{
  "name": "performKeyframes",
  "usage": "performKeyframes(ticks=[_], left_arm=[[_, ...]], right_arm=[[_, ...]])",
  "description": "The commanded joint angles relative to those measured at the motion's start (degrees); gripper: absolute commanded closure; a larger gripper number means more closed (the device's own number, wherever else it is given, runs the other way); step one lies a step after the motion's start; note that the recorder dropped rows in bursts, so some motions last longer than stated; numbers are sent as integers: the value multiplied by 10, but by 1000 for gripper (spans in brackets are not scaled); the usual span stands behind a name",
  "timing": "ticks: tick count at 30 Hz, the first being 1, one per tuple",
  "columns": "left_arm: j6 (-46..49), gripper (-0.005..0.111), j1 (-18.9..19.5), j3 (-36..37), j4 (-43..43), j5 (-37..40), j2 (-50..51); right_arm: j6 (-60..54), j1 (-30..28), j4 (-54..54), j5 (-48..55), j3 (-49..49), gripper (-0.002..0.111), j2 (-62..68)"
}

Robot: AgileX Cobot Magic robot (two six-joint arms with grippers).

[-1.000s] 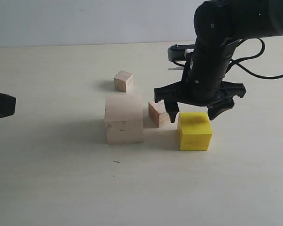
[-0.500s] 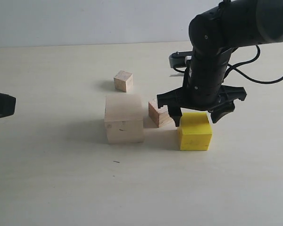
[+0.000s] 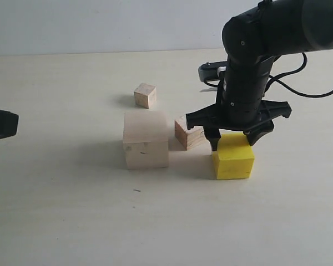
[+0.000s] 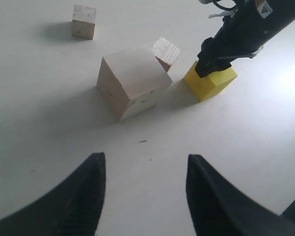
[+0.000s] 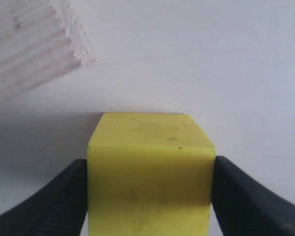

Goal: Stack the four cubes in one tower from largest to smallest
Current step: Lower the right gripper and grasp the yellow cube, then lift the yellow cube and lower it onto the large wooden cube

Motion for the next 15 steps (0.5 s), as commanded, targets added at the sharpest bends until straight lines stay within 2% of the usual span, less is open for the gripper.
performKeyframes(ticks=[1,6,10,15], left_arm=[[3,56,1,2,2,-9,-4],[3,56,1,2,2,-10,-4],[3,56,1,2,2,-12,-4],[3,56,1,2,2,-21,-2]], right_arm=[[-16,1,-5,33,-11,108,-39],[-20,1,2,91,-65,108,-89],[-48,2,66,141,-130,108,-108],[-27,45,69,164,-201,108,-102]])
